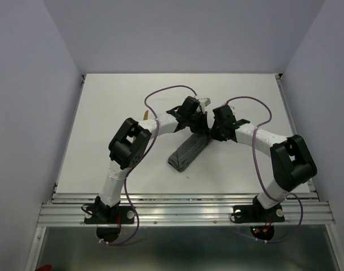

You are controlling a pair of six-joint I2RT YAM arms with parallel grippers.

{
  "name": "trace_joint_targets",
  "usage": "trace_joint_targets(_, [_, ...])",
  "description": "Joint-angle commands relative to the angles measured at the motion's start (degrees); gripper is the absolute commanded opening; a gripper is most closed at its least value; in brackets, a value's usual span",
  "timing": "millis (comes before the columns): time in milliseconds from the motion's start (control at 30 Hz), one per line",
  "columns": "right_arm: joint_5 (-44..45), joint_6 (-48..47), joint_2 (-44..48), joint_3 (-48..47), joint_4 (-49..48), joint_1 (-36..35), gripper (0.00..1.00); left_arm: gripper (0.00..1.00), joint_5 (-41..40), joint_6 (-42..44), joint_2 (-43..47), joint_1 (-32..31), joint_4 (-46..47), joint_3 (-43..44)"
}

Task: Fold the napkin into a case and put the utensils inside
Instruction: Stuff the top corner of the smaller-rectangle-folded napkin into the folded napkin.

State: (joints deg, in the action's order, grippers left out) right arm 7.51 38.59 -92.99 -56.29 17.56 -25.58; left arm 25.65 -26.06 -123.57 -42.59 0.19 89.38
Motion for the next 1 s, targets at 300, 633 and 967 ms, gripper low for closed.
trace_joint_targets(300, [-2.84, -0.27, 1.67, -1.01, -3.23, -0.26, 0.01, 0.0, 4.41, -2.23, -5.8, -0.21, 2.19, 3.96])
trace_joint_targets(633, [-6.27, -0.27, 2.29, -0.49, -5.69, -0.26, 0.01, 0.0, 4.23, -2.59, -7.21, -0.65, 2.19, 3.34])
trace_joint_targets(967, [-1.11, -0.1, 3.86, 2.41, -5.96, -0.26, 0.01, 0.0, 9.4, -3.81, -4.32, -1.45, 6.21, 0.1])
